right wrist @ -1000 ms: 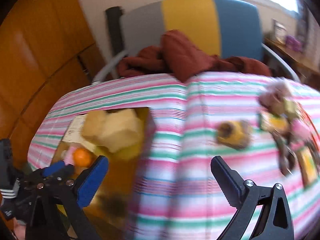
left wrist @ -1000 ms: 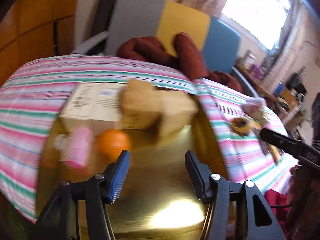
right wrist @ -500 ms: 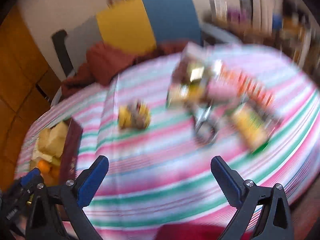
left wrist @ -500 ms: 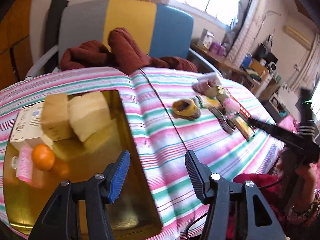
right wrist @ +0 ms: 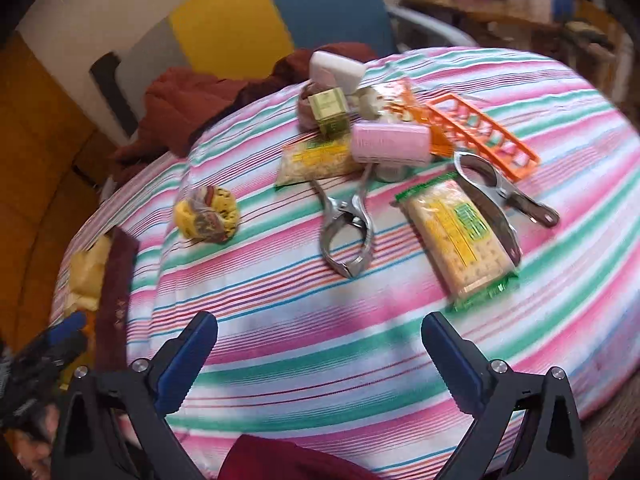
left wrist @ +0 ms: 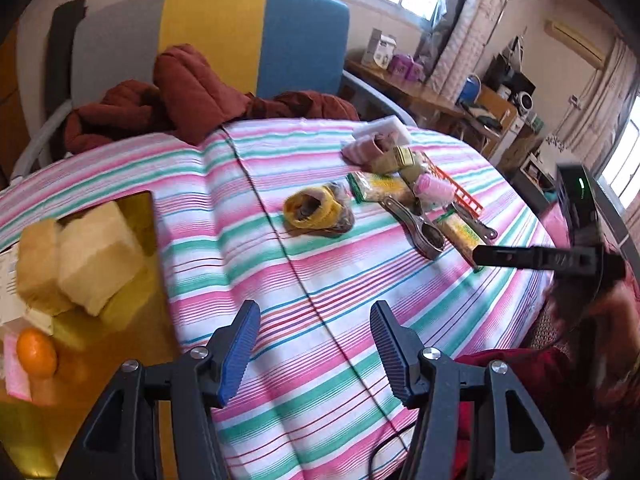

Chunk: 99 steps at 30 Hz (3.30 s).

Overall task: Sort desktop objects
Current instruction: 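Move both tools back over the scattered items on the table, then grasp the yellow knit tape roll with the left tool while the right tool grasps the WEIDAN cracker pack, then carry the tape roll and cracker pack toward the gold tray with both tools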

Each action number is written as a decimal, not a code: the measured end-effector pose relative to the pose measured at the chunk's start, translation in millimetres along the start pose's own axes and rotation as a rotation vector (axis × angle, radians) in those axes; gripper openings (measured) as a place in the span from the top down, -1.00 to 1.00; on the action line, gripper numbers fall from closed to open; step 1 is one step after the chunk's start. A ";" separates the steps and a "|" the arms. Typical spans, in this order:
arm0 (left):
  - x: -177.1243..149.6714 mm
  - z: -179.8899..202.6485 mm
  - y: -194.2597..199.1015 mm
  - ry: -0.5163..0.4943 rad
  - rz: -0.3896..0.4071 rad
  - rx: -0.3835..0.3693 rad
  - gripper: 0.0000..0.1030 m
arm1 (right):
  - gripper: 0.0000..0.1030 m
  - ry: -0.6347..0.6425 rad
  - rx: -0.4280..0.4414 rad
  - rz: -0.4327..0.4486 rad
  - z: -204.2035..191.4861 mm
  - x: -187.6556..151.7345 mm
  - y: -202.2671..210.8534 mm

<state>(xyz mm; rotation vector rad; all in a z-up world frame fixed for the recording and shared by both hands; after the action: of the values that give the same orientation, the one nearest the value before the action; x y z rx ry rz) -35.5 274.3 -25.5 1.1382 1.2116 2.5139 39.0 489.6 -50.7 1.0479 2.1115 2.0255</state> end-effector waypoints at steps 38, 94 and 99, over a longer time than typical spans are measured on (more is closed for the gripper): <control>88.9 -9.7 -166.3 -0.154 -0.271 0.104 -0.13 | -0.30 0.154 -0.263 -0.122 63.1 32.7 -69.3; -22.8 -4.0 -50.7 0.072 -0.034 -0.066 0.24 | 0.05 0.198 -0.097 0.040 -53.6 -32.9 2.0; -20.0 -10.0 -11.1 0.062 0.026 -0.037 0.24 | 0.05 0.203 -0.010 0.052 -98.7 -35.7 11.0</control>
<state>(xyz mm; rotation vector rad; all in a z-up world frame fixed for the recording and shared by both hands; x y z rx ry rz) -30.3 267.4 -48.8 1.0817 1.1663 2.5976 25.7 385.4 -41.0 0.9427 2.1844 2.2524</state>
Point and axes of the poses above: each gripper's, at about its wrist camera, not at the fingertips, and y roughly against the way its jaws point, z to its right, x to its top, the point moved 5 cm from there along -y, roughly the way its jaws point, and after that the axes turned 12 degrees about -x, right-handed, at the moved point
